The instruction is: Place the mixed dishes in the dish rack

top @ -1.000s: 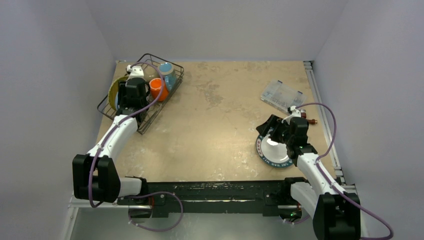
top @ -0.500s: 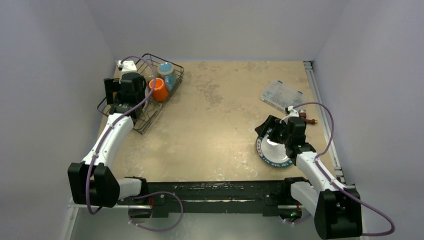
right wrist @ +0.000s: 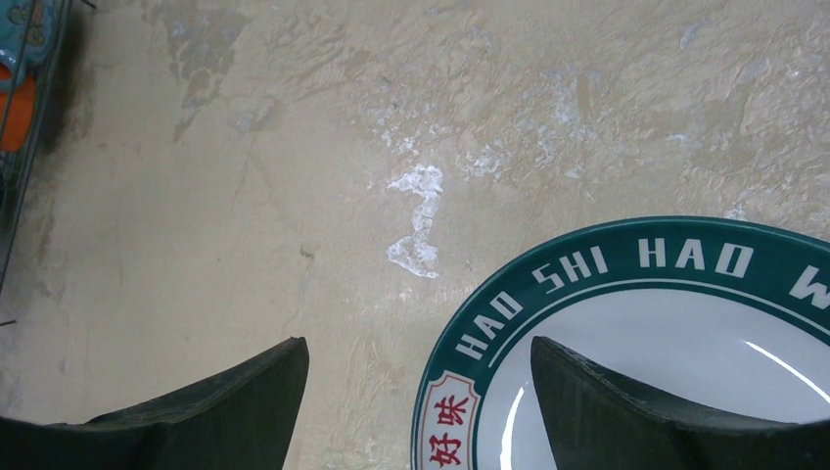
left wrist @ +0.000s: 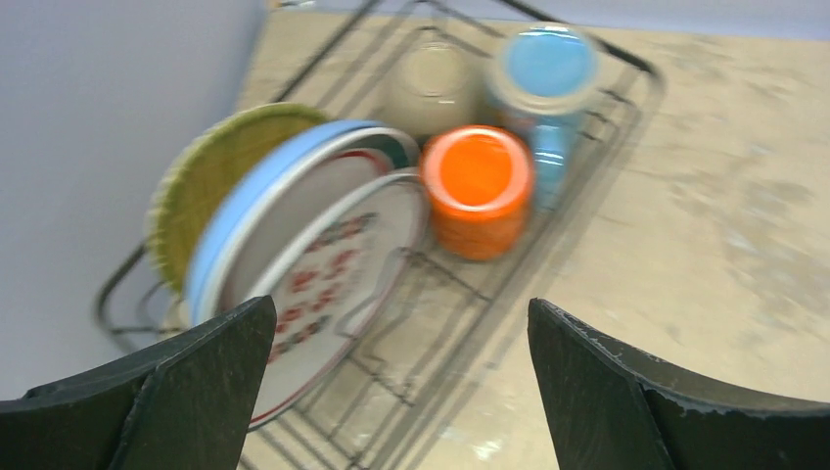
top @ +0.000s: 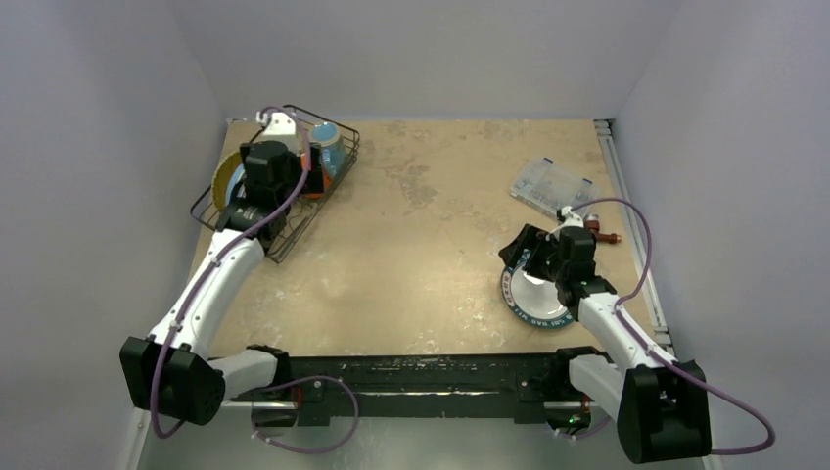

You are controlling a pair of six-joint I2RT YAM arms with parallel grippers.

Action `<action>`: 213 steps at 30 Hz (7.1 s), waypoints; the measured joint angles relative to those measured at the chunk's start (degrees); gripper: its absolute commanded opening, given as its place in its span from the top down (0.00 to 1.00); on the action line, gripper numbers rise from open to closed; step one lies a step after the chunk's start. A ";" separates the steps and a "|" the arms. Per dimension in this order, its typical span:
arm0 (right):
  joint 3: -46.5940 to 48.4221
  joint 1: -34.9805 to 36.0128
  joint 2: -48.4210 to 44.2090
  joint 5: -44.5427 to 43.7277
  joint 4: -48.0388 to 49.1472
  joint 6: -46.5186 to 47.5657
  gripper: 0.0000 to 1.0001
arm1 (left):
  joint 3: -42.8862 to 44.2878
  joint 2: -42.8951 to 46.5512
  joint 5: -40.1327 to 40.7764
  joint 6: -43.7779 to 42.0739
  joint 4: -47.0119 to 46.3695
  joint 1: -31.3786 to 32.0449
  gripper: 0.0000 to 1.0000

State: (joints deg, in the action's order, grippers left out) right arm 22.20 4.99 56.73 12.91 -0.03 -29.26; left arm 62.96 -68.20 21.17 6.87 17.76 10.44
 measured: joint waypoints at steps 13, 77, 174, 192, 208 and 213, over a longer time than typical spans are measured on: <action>3.87 -0.04 -1.22 -9.44 -8.20 -4.70 0.13 | -3.87 1.92 -16.83 -7.80 -6.45 35.67 0.00; -9.77 -8.79 -6.73 9.60 -1.97 -23.21 0.04 | 11.37 -37.86 -39.91 16.74 9.73 37.05 0.36; -15.37 1.01 -19.30 7.54 7.30 -24.00 0.06 | -0.61 -22.14 -49.37 16.68 -7.26 27.74 1.00; -13.20 1.01 -15.82 4.15 3.13 -19.15 0.06 | -1.95 -10.54 -27.10 2.95 -2.38 27.74 1.00; -9.49 1.01 -15.63 -0.44 -0.52 -11.19 0.05 | -7.58 -2.99 -9.53 -7.50 -4.83 27.74 1.00; -9.49 0.98 -15.67 -0.44 -0.42 -10.80 0.05 | -10.14 -0.17 -0.09 -13.66 -9.25 27.74 1.00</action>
State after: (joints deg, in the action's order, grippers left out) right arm 12.71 5.98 41.06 12.47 -0.45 -40.05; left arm 52.82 -68.38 21.08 -6.79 8.51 38.17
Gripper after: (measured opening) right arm 0.948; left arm 0.086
